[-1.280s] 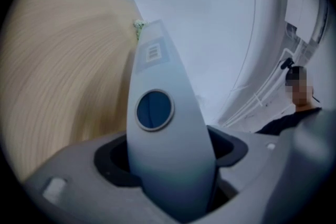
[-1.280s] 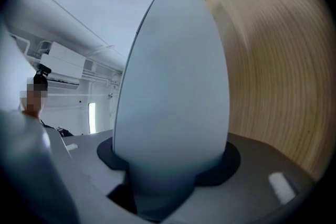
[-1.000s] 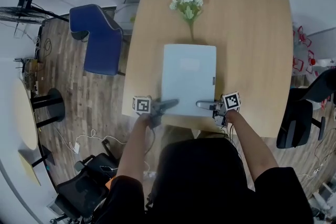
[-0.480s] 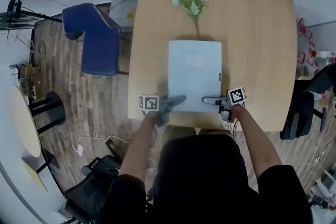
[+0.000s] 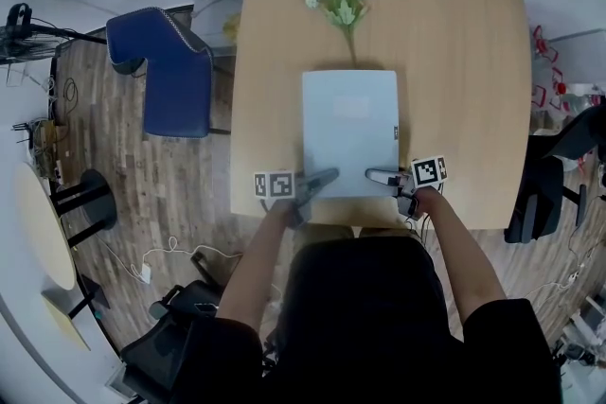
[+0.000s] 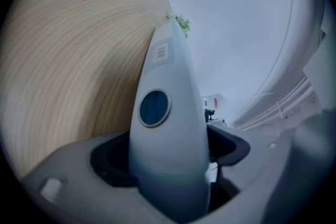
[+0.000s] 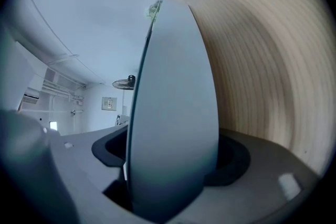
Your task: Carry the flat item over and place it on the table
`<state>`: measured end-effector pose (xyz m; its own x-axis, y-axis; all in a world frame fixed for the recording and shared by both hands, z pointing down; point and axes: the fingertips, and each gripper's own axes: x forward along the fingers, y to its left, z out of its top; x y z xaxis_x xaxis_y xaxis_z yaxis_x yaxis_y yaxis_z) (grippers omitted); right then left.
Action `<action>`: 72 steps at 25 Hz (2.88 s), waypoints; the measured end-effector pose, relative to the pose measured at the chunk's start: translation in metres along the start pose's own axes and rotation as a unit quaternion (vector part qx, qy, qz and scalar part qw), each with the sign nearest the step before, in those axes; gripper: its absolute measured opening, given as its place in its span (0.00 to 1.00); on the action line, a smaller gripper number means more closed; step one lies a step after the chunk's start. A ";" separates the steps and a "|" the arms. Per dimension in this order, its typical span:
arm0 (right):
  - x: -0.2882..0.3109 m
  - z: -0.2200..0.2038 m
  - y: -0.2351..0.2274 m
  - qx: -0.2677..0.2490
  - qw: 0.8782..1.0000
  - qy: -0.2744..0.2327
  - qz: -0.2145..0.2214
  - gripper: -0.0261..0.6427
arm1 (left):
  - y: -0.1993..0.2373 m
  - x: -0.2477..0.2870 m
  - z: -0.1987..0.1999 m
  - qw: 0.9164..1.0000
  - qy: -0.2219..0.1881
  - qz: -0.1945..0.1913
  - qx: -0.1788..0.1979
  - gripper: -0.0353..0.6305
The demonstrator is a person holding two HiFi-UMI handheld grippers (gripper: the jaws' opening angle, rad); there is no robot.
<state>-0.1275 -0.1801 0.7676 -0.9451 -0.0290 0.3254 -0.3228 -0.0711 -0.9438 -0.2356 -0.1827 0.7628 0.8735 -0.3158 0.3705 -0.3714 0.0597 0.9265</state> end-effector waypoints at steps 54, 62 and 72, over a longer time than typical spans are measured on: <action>-0.038 0.013 -0.014 -0.078 0.960 -0.135 -0.231 0.63 | 0.007 -0.016 -0.002 0.974 -0.043 0.210 0.068 0.68; -0.038 0.011 -0.013 -0.082 0.962 -0.132 -0.226 0.63 | -0.002 -0.022 0.003 0.970 -0.062 0.212 0.096 0.67; -0.123 0.018 0.056 -0.177 0.940 -0.216 -0.197 0.52 | -0.075 -0.052 0.039 0.954 -0.147 0.200 0.166 0.67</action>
<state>-0.0284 -0.1984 0.6759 -0.6656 -0.4769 0.5741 -0.7116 0.1735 -0.6808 -0.2657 -0.2076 0.6711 0.5330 -0.5852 0.6112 -0.7789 -0.0573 0.6245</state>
